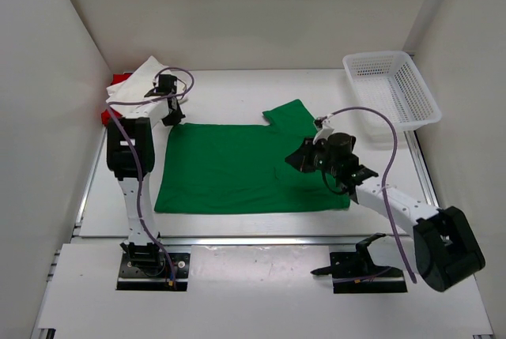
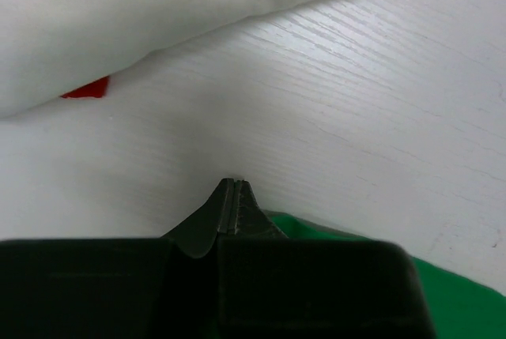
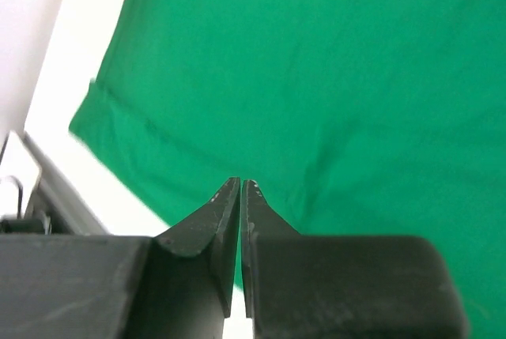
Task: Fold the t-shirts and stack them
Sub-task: Grap the side of the flattened tshirt furthest away from the robot with both arms
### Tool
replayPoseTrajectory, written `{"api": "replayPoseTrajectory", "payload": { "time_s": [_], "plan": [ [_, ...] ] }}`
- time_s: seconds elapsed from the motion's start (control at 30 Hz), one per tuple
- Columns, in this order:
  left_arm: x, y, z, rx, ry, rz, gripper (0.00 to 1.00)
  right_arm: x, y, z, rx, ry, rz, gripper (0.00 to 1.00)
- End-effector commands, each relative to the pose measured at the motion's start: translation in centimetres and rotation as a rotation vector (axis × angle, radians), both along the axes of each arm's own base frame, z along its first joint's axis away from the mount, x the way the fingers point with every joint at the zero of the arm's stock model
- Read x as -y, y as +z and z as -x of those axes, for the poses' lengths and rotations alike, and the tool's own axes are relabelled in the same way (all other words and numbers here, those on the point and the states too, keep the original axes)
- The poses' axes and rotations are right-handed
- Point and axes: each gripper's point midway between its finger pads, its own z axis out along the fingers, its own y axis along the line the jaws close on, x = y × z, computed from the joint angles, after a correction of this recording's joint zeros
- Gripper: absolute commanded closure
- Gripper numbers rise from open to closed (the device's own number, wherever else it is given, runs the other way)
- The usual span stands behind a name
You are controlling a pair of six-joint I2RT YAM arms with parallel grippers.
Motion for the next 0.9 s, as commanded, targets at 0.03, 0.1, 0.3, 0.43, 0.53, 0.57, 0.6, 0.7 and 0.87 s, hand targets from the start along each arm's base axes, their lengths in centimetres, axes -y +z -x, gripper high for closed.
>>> {"api": "replayPoseTrajectory", "payload": {
  "time_s": [0.03,0.1,0.3,0.43,0.53,0.57,0.6,0.7,0.87],
  "plan": [
    [-1.3,2.1,0.0,0.08,0.044,0.009,1.0,0.7,1.8,-5.3,0.053,-0.087,-0.017,0.95],
    [-1.3,1.9,0.5,0.082,0.045,0.016,1.0,1.6,1.0,-7.7,0.035,-0.14,0.01,0.9],
    [-1.5,4.1,0.3,0.155,0.045,0.038,1.0,6.8,-1.1,-17.6,0.003,-0.327,0.151,0.78],
    [-0.2,5.0,0.0,0.201,0.045,0.108,1.0,9.4,-3.8,-22.5,-0.022,-0.403,0.291,0.72],
    [0.6,5.4,-0.2,0.218,0.04,0.142,1.0,10.0,-5.5,-25.2,-0.055,-0.415,0.315,0.68],
    [0.7,5.2,-0.2,0.208,0.038,0.141,1.0,10.4,-5.9,-26.2,-0.068,-0.425,0.338,0.67],
    [0.8,5.3,-0.2,0.205,0.035,0.139,1.0,10.5,-7.6,-26.3,-0.097,-0.421,0.369,0.67],
    [1.5,5.9,-0.3,0.226,0.018,0.155,1.0,10.3,-7.8,-28.5,-0.143,-0.398,0.393,0.64],
    [1.7,5.0,0.4,0.209,0.017,0.168,1.0,9.5,-8.5,-29.9,-0.176,-0.362,0.403,0.57]
  ]
}}
